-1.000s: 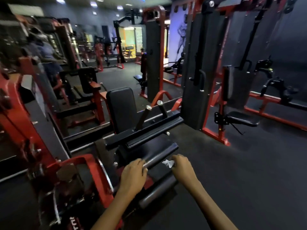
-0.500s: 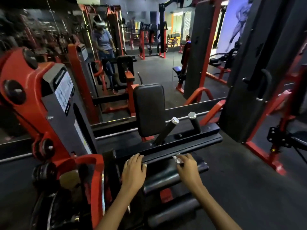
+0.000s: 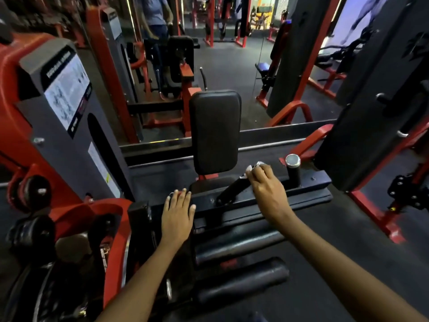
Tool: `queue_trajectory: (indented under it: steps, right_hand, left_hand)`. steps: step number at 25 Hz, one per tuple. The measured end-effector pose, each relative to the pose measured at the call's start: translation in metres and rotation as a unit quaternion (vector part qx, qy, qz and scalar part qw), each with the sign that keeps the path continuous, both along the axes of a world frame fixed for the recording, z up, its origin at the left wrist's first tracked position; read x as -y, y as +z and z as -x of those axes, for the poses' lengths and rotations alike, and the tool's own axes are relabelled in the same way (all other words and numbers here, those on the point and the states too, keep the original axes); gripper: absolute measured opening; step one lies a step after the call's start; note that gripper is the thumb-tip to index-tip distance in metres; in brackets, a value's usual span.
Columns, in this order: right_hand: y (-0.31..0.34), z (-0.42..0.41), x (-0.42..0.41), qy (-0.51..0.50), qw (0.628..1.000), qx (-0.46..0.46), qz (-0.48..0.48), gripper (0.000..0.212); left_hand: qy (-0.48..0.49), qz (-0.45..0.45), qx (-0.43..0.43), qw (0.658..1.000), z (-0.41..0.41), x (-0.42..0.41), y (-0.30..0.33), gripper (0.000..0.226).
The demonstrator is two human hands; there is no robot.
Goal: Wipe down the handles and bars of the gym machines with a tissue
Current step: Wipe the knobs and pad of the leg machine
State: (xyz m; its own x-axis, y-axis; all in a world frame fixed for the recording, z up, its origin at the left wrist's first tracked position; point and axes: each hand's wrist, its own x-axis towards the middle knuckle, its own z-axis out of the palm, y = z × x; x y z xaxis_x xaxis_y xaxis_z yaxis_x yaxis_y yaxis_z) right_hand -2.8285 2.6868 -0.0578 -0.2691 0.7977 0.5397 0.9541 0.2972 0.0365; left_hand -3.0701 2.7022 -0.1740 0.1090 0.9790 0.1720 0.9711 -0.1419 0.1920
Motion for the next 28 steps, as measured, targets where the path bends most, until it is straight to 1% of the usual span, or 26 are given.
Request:
queue_trajectory:
  steps: [3, 5, 7, 8, 9, 10, 12, 13, 14, 15, 16, 17, 18, 19, 20, 21, 22, 23, 24, 25, 26, 27, 28]
  right_hand:
    - [-0.022, 0.017, -0.007, -0.008, 0.996, -0.063, 0.059, 0.013]
    - [-0.042, 0.040, -0.012, 0.031, 0.990, -0.067, 0.123, 0.006]
    - [-0.051, 0.062, -0.020, 0.086, 0.977, 0.016, 0.194, 0.006]
    - [-0.050, 0.066, -0.025, 0.106, 0.965, 0.054, 0.233, 0.010]
    - [-0.044, 0.064, -0.027, 0.102, 0.963, 0.080, 0.238, 0.014]
    - [-0.031, 0.057, -0.027, 0.085, 0.969, 0.077, 0.218, 0.016]
    - [-0.007, 0.036, -0.024, 0.021, 0.994, 0.033, 0.105, 0.013]
    - [0.000, 0.028, -0.023, -0.015, 0.997, 0.050, 0.053, 0.013]
    - [-0.003, 0.027, -0.023, -0.045, 0.994, 0.088, 0.048, 0.016]
    - [-0.007, 0.033, -0.024, -0.061, 0.990, 0.118, 0.046, 0.018]
    - [-0.013, 0.047, -0.026, -0.056, 0.986, 0.138, 0.072, 0.014]
    - [-0.025, 0.062, -0.031, -0.030, 0.981, 0.163, 0.100, 0.008]
    - [-0.032, 0.077, -0.034, -0.003, 0.964, 0.194, 0.180, 0.008]
    - [-0.038, 0.087, -0.036, 0.027, 0.943, 0.224, 0.245, 0.013]
    - [-0.037, 0.089, -0.036, 0.039, 0.928, 0.240, 0.283, 0.019]
    - [-0.030, 0.085, -0.036, 0.030, 0.924, 0.247, 0.291, 0.023]
    - [-0.018, 0.078, -0.035, 0.007, 0.931, 0.240, 0.275, 0.025]
    - [-0.008, 0.070, -0.035, -0.029, 0.944, 0.223, 0.241, 0.025]
    - [-0.001, 0.061, -0.037, -0.076, 0.956, 0.212, 0.187, 0.024]
    - [0.004, 0.054, -0.038, -0.126, 0.957, 0.216, 0.146, 0.023]
    - [0.005, 0.053, -0.039, -0.159, 0.953, 0.223, 0.133, 0.022]
    - [0.005, 0.060, -0.040, -0.168, 0.947, 0.234, 0.145, 0.022]
    - [0.001, 0.069, -0.041, -0.149, 0.940, 0.244, 0.188, 0.023]
  left_hand:
    - [0.003, -0.004, 0.016, 1.000, -0.003, -0.002, -0.007, 0.056]
    - [0.003, -0.015, 0.015, 1.000, -0.004, -0.003, -0.008, 0.054]
    - [0.005, -0.021, 0.018, 1.000, -0.003, -0.004, -0.008, 0.053]
    - [0.007, -0.022, 0.019, 1.000, -0.003, -0.003, -0.008, 0.053]
    - [0.009, -0.025, 0.019, 0.999, -0.004, -0.002, -0.008, 0.053]
    - [0.010, -0.029, 0.018, 0.999, -0.004, -0.002, -0.008, 0.053]
    - [0.016, -0.034, 0.019, 0.999, -0.005, -0.002, -0.008, 0.053]
    - [0.021, -0.034, 0.022, 0.999, -0.006, -0.002, -0.008, 0.052]
    - [0.022, -0.036, 0.022, 0.999, -0.006, -0.003, -0.008, 0.052]
    - [0.020, -0.036, 0.020, 0.999, -0.007, -0.003, -0.008, 0.052]
    - [0.019, -0.037, 0.017, 0.999, -0.007, -0.003, -0.007, 0.052]
    - [0.021, -0.039, 0.015, 0.999, -0.007, -0.003, -0.007, 0.052]
    - [0.023, -0.043, 0.016, 0.999, -0.006, -0.003, -0.007, 0.052]
    - [0.025, -0.047, 0.020, 0.998, -0.005, -0.003, -0.008, 0.052]
    - [0.023, -0.048, 0.021, 0.998, -0.005, -0.003, -0.008, 0.052]
    - [0.020, -0.049, 0.018, 0.998, -0.005, -0.002, -0.009, 0.053]
    - [0.019, -0.051, 0.015, 0.998, -0.005, -0.001, -0.010, 0.053]
    - [0.021, -0.052, 0.012, 0.998, -0.005, -0.001, -0.010, 0.052]
    - [0.024, -0.053, 0.014, 0.998, -0.006, -0.003, -0.010, 0.052]
    - [0.028, -0.054, 0.016, 0.998, -0.007, -0.004, -0.010, 0.051]
    - [0.030, -0.054, 0.017, 0.998, -0.008, -0.004, -0.010, 0.051]
    - [0.030, -0.053, 0.015, 0.998, -0.008, -0.004, -0.011, 0.051]
    - [0.028, -0.053, 0.011, 0.998, -0.008, -0.004, -0.011, 0.052]
